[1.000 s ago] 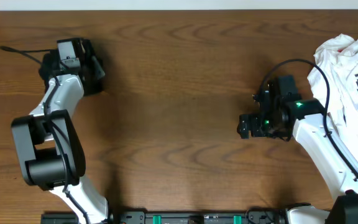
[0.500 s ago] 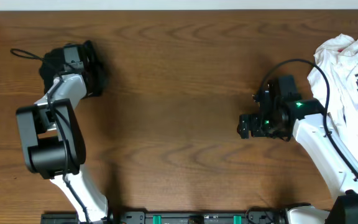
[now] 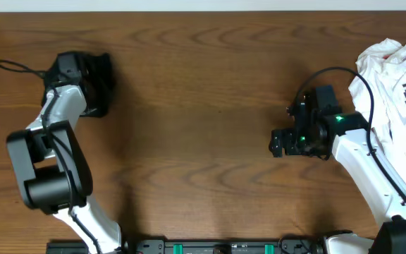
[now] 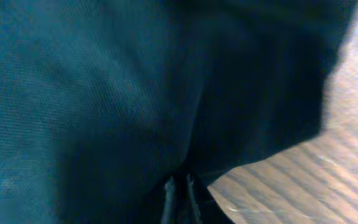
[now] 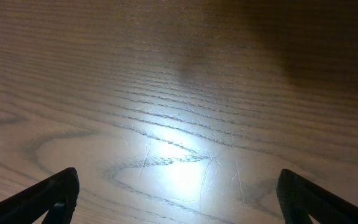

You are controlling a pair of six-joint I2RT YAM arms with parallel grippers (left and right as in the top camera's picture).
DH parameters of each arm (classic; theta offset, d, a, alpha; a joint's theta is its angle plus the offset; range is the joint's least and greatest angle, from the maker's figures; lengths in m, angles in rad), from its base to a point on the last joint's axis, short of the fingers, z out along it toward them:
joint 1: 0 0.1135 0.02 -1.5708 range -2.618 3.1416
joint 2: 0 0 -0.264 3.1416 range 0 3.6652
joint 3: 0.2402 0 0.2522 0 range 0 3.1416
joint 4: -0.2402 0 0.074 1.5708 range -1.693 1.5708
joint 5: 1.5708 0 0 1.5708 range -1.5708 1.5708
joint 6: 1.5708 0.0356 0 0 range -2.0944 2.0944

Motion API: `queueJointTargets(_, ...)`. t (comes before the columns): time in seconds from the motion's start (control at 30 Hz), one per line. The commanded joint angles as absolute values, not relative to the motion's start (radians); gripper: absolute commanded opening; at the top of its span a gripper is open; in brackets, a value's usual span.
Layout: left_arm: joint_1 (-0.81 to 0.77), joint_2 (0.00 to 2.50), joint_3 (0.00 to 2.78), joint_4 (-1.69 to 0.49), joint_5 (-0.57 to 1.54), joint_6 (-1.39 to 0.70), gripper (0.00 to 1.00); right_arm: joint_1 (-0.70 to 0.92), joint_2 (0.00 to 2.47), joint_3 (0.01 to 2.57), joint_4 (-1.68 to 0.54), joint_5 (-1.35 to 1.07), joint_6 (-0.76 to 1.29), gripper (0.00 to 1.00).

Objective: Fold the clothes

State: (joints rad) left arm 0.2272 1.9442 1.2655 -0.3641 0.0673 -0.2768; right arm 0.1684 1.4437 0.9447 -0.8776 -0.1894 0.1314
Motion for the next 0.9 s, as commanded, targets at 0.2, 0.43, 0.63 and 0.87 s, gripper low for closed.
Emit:
queueJointTargets(0.2,0.193,1.695,1.262,-0.363,0.135,-0.268,0.39,0.165,1.431,0.941,-0.878,-0.187,0.137,0.99)
queueJointTargets(0.43,0.184,1.555,1.262,-0.366,0.135,-0.268,0.98,0.165,1.431,0.941,-0.878,-0.187,0.137,0.99)
queueJointTargets(0.63,0.184,1.551,1.262,-0.366,0.135,-0.268,0.98,0.165,1.431,0.941,-0.878,-0.187,0.137,0.99)
queueJointTargets(0.87,0.184,1.551,1.262,-0.366,0.135,-0.268,0.98,0.165,1.431,0.941,-0.878,-0.187,0.137,0.99)
